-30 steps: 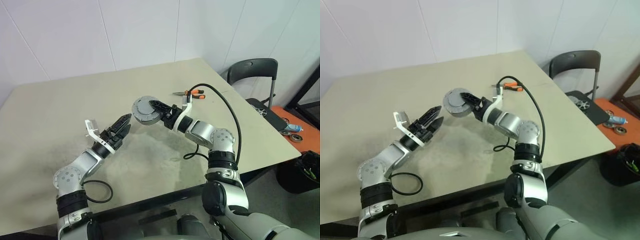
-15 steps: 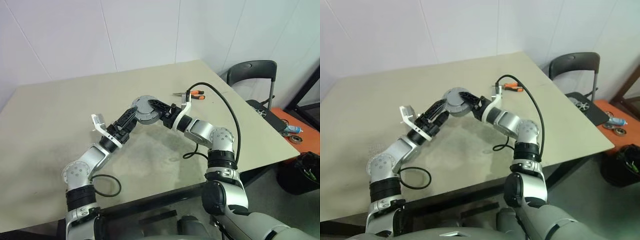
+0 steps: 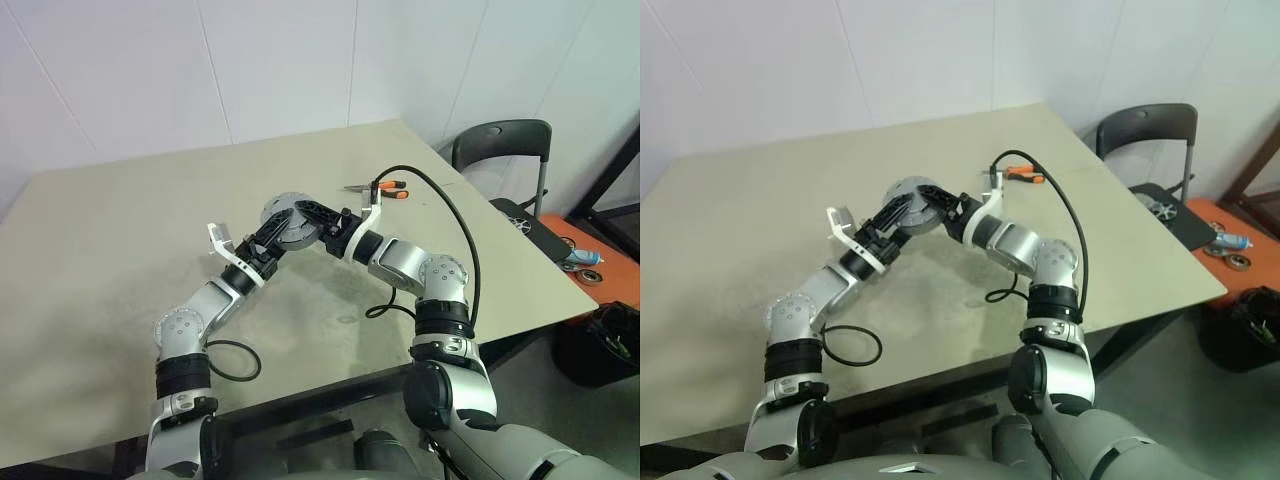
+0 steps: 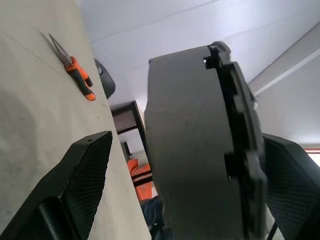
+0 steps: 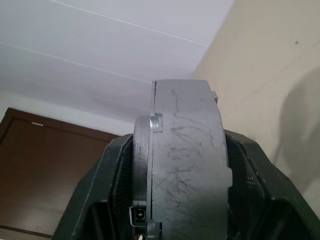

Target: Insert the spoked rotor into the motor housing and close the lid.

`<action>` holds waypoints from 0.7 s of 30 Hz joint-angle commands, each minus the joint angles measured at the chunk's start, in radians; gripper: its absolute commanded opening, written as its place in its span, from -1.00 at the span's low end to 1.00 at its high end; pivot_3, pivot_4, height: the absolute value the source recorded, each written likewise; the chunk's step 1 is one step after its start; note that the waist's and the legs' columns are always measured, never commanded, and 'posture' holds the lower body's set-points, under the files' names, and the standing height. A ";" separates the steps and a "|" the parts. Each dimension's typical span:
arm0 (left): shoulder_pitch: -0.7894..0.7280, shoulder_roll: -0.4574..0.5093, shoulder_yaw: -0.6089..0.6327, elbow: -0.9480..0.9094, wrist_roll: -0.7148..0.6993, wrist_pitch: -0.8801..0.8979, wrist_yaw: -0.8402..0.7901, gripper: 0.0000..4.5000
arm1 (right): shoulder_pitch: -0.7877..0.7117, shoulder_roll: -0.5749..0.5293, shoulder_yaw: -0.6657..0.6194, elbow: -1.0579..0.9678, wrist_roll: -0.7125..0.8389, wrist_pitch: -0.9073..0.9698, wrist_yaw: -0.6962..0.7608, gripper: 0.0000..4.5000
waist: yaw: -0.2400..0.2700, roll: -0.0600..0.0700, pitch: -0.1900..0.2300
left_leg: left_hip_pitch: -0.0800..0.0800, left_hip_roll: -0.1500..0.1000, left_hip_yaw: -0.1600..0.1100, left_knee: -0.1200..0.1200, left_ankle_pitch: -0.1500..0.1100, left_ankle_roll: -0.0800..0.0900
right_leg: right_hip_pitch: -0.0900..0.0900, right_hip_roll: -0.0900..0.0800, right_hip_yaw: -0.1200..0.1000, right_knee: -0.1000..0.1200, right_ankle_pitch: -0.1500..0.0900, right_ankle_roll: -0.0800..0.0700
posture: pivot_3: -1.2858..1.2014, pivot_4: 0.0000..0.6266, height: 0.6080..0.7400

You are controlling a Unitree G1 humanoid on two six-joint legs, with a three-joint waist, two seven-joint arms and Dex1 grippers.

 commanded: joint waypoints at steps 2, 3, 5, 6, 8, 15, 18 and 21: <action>-0.041 0.013 0.008 0.021 0.002 -0.011 -0.013 1.00 | -0.042 0.006 0.000 -0.024 0.038 -0.009 0.010 0.07 | 0.000 0.000 0.000 | 0.000 0.000 0.000 0.000 0.000 0.000 | 0.000 0.000 0.000 0.000 0.000 0.000 | 0.03 -1.00 1.00; -0.047 0.015 0.012 0.026 0.000 -0.012 -0.013 1.00 | -0.037 0.006 0.000 -0.025 0.037 -0.010 0.006 0.07 | 0.000 0.000 0.000 | 0.000 0.000 0.000 0.000 0.000 0.000 | 0.000 0.000 0.000 0.000 0.000 0.000 | 0.03 -1.00 1.00; -0.054 0.018 0.017 0.030 -0.002 -0.012 -0.012 1.00 | -0.031 0.008 0.002 -0.028 0.031 -0.013 0.000 0.07 | 0.000 0.000 0.000 | 0.000 0.000 0.000 0.000 0.000 0.000 | 0.000 0.000 0.000 0.000 0.000 0.000 | 0.03 -1.00 1.00; -0.057 0.019 0.019 0.031 -0.003 -0.011 -0.009 1.00 | -0.028 0.009 0.006 -0.032 0.026 -0.019 0.001 0.04 | 0.001 0.000 0.000 | 0.000 0.000 0.000 0.000 0.000 0.000 | 0.000 0.000 0.000 0.000 0.000 0.000 | 0.03 -1.00 1.00; -0.060 0.019 0.020 0.032 -0.002 -0.009 -0.007 1.00 | -0.024 0.010 0.009 -0.041 0.031 -0.015 0.009 -0.03 | 0.001 0.000 0.000 | 0.000 0.000 0.000 0.000 0.000 0.000 | 0.000 0.000 0.000 0.000 0.000 0.000 | 0.03 -1.00 1.00; -0.061 0.019 0.012 0.029 0.014 -0.007 -0.005 1.00 | -0.035 0.005 0.011 -0.026 0.032 -0.013 0.014 -0.03 | 0.001 0.000 0.000 | 0.000 0.000 0.000 0.000 0.000 0.000 | 0.000 0.000 0.001 0.000 0.000 0.000 | 0.03 -1.00 1.00; -0.060 0.018 0.013 0.026 0.014 -0.005 -0.005 1.00 | -0.033 0.005 0.013 -0.025 0.027 -0.017 0.012 -0.03 | 0.001 0.000 0.000 | 0.000 0.000 0.000 0.000 0.000 0.000 | 0.000 0.000 0.001 0.000 0.000 0.000 | 0.03 -1.00 1.00; -0.054 0.016 0.009 0.027 0.022 -0.007 -0.002 1.00 | -0.025 0.006 0.014 -0.032 0.027 -0.015 0.008 -0.03 | 0.001 0.000 0.000 | 0.000 0.000 0.000 0.000 0.000 0.000 | 0.000 0.000 0.001 0.000 0.000 0.000 | 0.03 -1.00 1.00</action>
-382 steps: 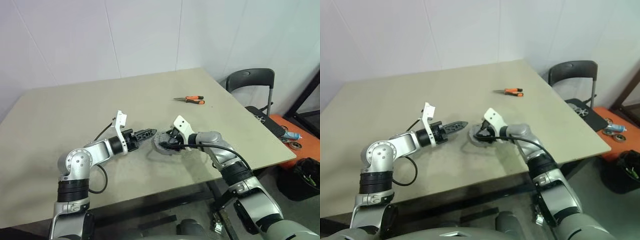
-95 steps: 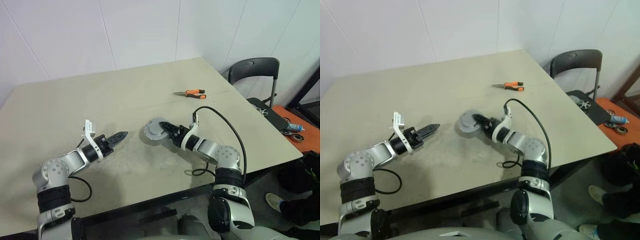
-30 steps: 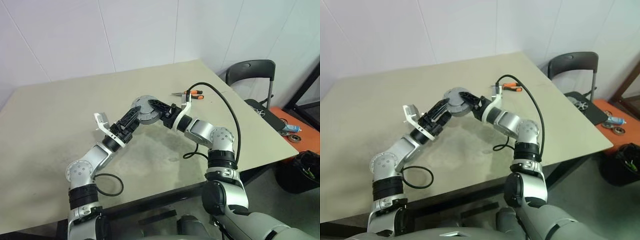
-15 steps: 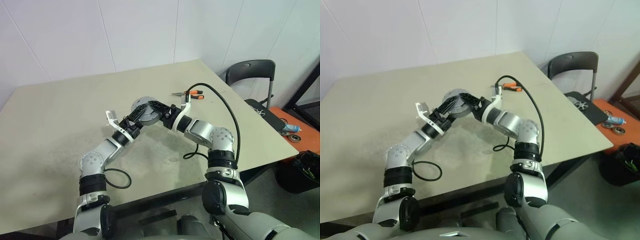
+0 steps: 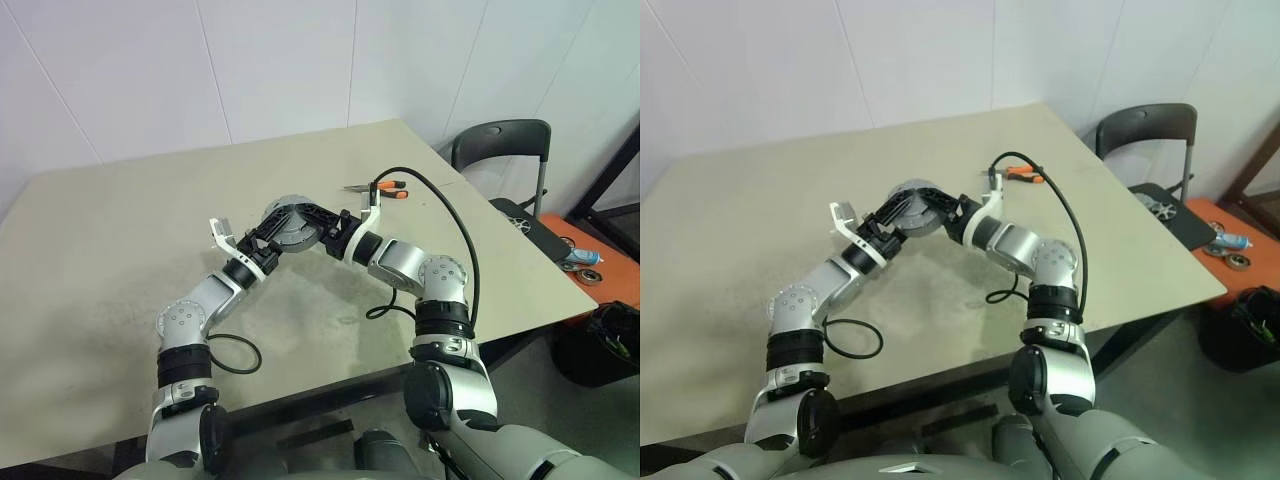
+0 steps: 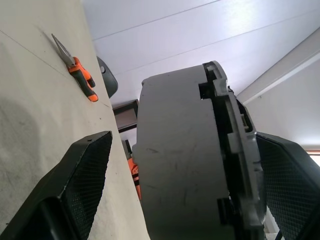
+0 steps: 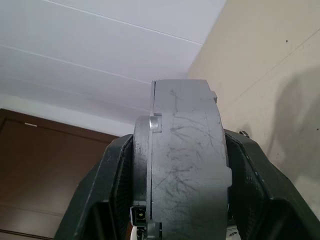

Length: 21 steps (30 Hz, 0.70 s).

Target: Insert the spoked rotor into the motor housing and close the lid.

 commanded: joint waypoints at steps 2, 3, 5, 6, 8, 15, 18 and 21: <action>-0.008 0.000 -0.009 -0.025 0.020 -0.017 0.005 0.83 | -0.026 0.009 0.004 -0.034 0.031 -0.012 0.017 -0.03 | 0.000 0.000 0.000 | 0.000 0.000 0.000 0.000 0.000 0.000 | 0.000 0.000 0.000 0.000 0.000 0.000 | 0.03 -1.00 1.00; -0.004 -0.003 -0.010 -0.027 0.020 -0.016 0.008 0.74 | -0.025 0.009 0.004 -0.034 0.031 -0.012 0.015 -0.03 | 0.000 0.000 0.000 | 0.000 0.000 0.000 0.000 0.000 0.000 | 0.000 0.000 0.000 0.000 0.000 0.000 | 0.03 -1.00 1.00; 0.000 -0.007 -0.011 -0.029 0.012 -0.006 0.005 0.47 | -0.022 0.008 0.004 -0.037 0.031 -0.012 0.015 -0.03 | 0.001 0.000 0.000 | 0.000 0.000 0.000 0.000 0.000 0.000 | 0.000 0.000 0.000 0.000 0.000 0.000 | 0.03 -1.00 1.00; 0.001 -0.008 -0.011 -0.028 0.008 0.001 0.003 0.30 | -0.022 0.008 0.004 -0.038 0.032 -0.012 0.015 -0.03 | 0.000 0.000 0.000 | 0.000 0.000 0.000 0.000 0.000 0.000 | 0.000 0.000 0.000 0.000 0.000 0.000 | 0.03 -1.00 1.00; 0.005 -0.008 -0.013 -0.032 0.006 0.006 0.003 0.18 | -0.021 0.008 0.004 -0.039 0.031 -0.012 0.015 -0.03 | -0.001 0.000 0.000 | 0.000 0.000 0.000 0.000 0.000 0.000 | 0.000 0.000 0.000 0.000 0.000 0.000 | 0.03 -1.00 1.00; 0.003 -0.007 -0.003 -0.041 -0.007 0.009 0.006 0.13 | -0.029 0.008 0.002 -0.025 0.026 -0.017 0.018 -0.03 | 0.000 0.000 0.000 | 0.000 0.000 0.000 0.000 0.000 0.000 | 0.000 0.000 0.000 0.000 0.000 0.000 | 0.03 -1.00 1.00; -0.005 -0.008 0.002 -0.041 -0.017 0.013 0.017 0.13 | -0.028 0.008 0.004 -0.023 0.023 -0.018 0.018 -0.03 | 0.000 0.000 0.000 | 0.000 0.000 0.001 0.000 0.000 0.000 | 0.000 0.000 0.001 0.000 0.000 0.000 | 0.03 -1.00 1.00; -0.015 -0.015 0.002 -0.070 -0.041 0.019 0.029 0.13 | -0.014 -0.004 0.057 -0.052 -0.029 -0.033 0.042 -0.03 | 0.000 0.000 0.000 | 0.000 0.000 0.001 0.000 0.000 0.000 | 0.000 0.000 0.001 0.000 0.000 0.000 | 0.03 -1.00 1.00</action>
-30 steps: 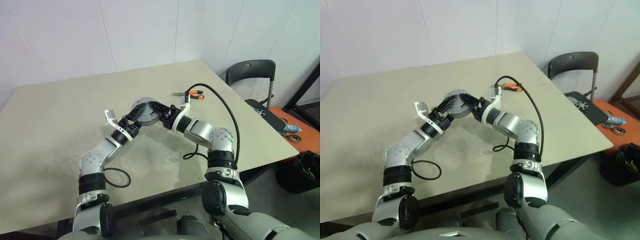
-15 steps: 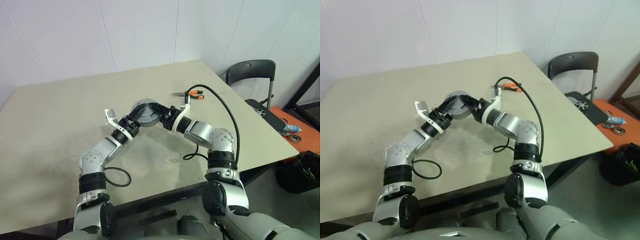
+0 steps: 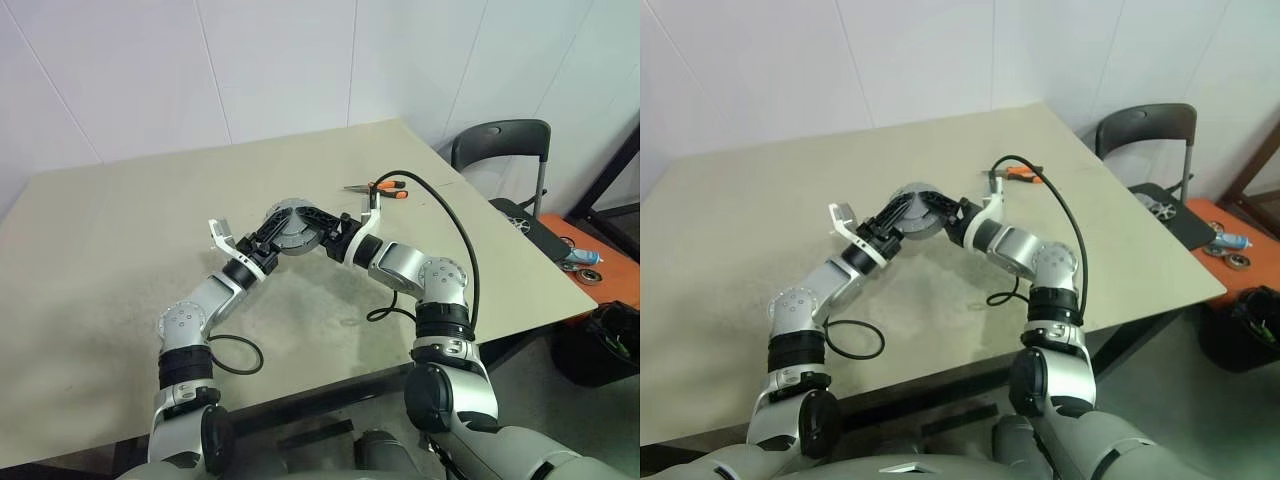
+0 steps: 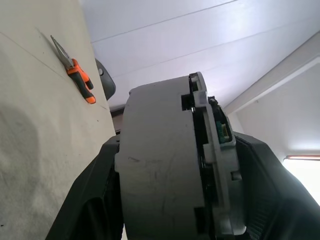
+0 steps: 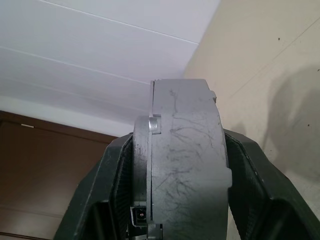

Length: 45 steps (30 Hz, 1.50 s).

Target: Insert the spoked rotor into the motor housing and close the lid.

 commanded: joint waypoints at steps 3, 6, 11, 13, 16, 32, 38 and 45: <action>-0.033 -0.005 -0.009 -0.066 -0.027 0.008 0.020 0.13 | -0.008 -0.003 0.115 -0.083 -0.111 -0.121 0.059 -0.03 | -0.002 0.000 0.000 | 0.000 0.000 0.000 0.000 0.000 0.000 | 0.000 0.000 0.000 0.000 0.000 0.000 | 0.03 -1.00 1.00; -0.042 -0.006 -0.012 -0.054 -0.018 -0.002 0.021 0.13 | -0.005 -0.007 0.120 -0.074 -0.106 -0.124 0.090 0.30 | -0.001 0.000 0.000 | 0.000 0.000 0.000 0.000 0.000 0.000 | 0.000 0.000 0.000 0.000 0.000 0.000 | 0.03 -1.00 1.00; -0.054 -0.005 -0.010 -0.037 -0.003 -0.012 0.019 0.13 | -0.020 -0.010 0.085 -0.029 -0.064 -0.064 0.077 0.55 | 0.001 0.000 0.000 | 0.000 0.000 0.001 0.001 0.000 0.000 | 0.000 0.000 0.001 0.000 0.001 0.001 | 0.03 -1.00 1.00; -0.056 -0.002 -0.009 -0.033 0.003 -0.015 0.016 0.13 | -0.018 -0.014 0.072 -0.028 -0.062 -0.062 0.070 0.55 | 0.001 0.000 0.000 | 0.000 0.000 0.001 0.001 0.000 0.000 | 0.000 0.000 0.001 0.000 0.001 0.001 | 0.03 -1.00 1.00; -0.061 0.006 -0.003 -0.022 0.017 -0.024 0.013 0.13 | -0.011 -0.019 0.065 -0.028 -0.070 -0.063 0.070 0.55 | 0.000 0.000 0.000 | 0.000 0.000 0.001 0.001 0.000 0.000 | 0.000 0.000 0.001 0.000 0.001 0.001 | 0.03 -1.00 1.00; -0.063 0.346 0.202 0.155 0.094 -0.185 -0.031 0.13 | -0.018 -0.011 0.076 0.038 -0.108 -0.124 0.087 0.55 | -0.027 -0.001 0.000 | 0.000 0.000 0.001 0.000 0.000 0.000 | -0.001 0.000 0.002 0.000 0.001 0.000 | 0.03 -1.00 1.00; -0.053 0.536 0.269 0.358 0.212 -0.328 -0.075 0.13 | -0.023 -0.008 0.093 0.062 -0.129 -0.128 0.099 0.55 | -0.027 -0.002 -0.001 | 0.000 0.000 0.001 0.000 0.000 0.000 | -0.002 0.001 0.002 0.001 0.001 0.000 | 0.03 -1.00 1.00; -0.081 0.676 0.211 0.715 0.456 -0.582 -0.123 0.13 | -0.023 -0.011 0.116 0.065 -0.156 -0.133 0.118 0.55 | -0.023 -0.004 -0.002 | 0.000 0.000 0.001 0.000 0.000 0.000 | -0.002 0.000 0.002 0.001 0.001 0.000 | 0.03 -1.00 1.00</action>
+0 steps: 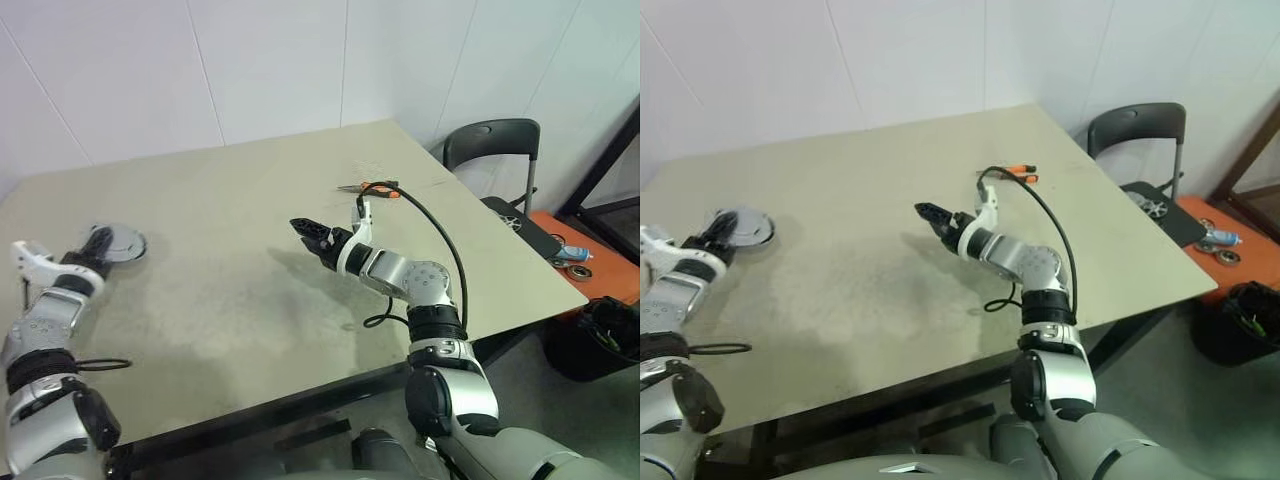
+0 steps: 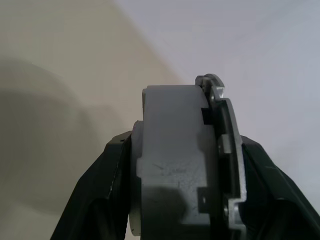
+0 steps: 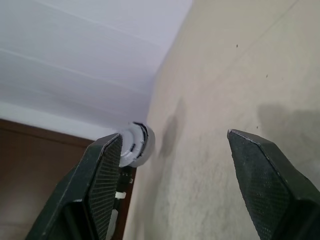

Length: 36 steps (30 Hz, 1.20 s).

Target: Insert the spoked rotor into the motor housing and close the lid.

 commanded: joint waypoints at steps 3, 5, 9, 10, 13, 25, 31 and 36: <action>-0.079 0.047 -0.024 0.191 0.118 -0.118 -0.060 0.13 | -0.039 0.003 0.008 -0.010 -0.009 -0.018 0.024 0.55 | 0.008 -0.005 -0.003 | -0.001 0.000 -0.002 0.000 0.000 0.000 | 0.000 0.000 -0.002 0.000 0.000 0.000 | 0.03 -1.00 1.00; -0.088 0.040 -0.045 0.248 0.163 -0.143 -0.067 0.13 | -0.036 0.004 0.013 -0.015 -0.016 -0.019 0.022 0.55 | 0.007 -0.005 -0.004 | 0.000 0.000 -0.002 0.001 0.000 0.000 | 0.001 -0.001 -0.002 0.001 0.000 0.000 | 0.03 -1.00 1.00; -0.105 0.027 -0.043 0.279 0.191 -0.148 -0.075 0.13 | -0.019 0.009 0.024 -0.037 -0.028 -0.016 0.018 0.55 | 0.004 -0.005 -0.004 | 0.002 -0.001 -0.003 0.001 -0.001 0.003 | 0.002 -0.001 -0.002 0.006 0.000 0.000 | 0.03 -1.00 1.00; -0.105 0.025 -0.040 0.282 0.194 -0.149 -0.080 0.13 | -0.015 0.010 0.023 -0.040 -0.030 -0.015 0.014 0.55 | 0.003 -0.005 -0.004 | 0.003 -0.001 -0.003 0.001 -0.001 0.002 | 0.001 -0.001 -0.002 0.008 0.000 0.000 | 0.03 -1.00 1.00; -0.097 0.039 0.024 0.296 0.168 -0.223 -0.027 0.45 | -0.002 0.006 0.026 -0.042 -0.042 -0.013 0.005 0.57 | 0.001 -0.005 -0.004 | 0.005 -0.001 -0.004 0.001 0.000 0.001 | 0.002 -0.001 -0.002 0.010 0.000 0.000 | 0.03 -1.00 1.00; 0.012 0.255 0.140 0.335 0.141 -0.119 -0.125 0.86 | -0.021 0.018 0.047 0.014 -0.093 -0.043 0.037 0.57 | -0.031 -0.008 -0.006 | 0.003 0.000 -0.004 0.000 0.000 0.001 | -0.001 0.000 -0.002 0.010 0.001 -0.001 | 0.03 -1.00 1.00; 0.055 0.385 0.174 0.336 0.138 -0.095 -0.174 0.86 | -0.017 -0.006 0.049 -0.009 -0.094 -0.023 0.062 0.57 | -0.027 -0.008 -0.006 | 0.003 0.000 -0.004 0.000 0.000 0.001 | -0.001 0.000 -0.002 0.010 0.001 -0.001 | 0.03 -1.00 1.00; -0.105 0.450 0.030 0.248 0.223 -0.049 -0.362 0.86 | -0.042 -0.154 0.077 -0.092 -0.090 0.048 0.176 0.57 | 0.000 -0.010 -0.006 | 0.003 -0.001 -0.006 0.001 0.000 0.001 | 0.002 -0.001 -0.006 0.009 0.000 -0.001 | 0.03 -1.00 1.00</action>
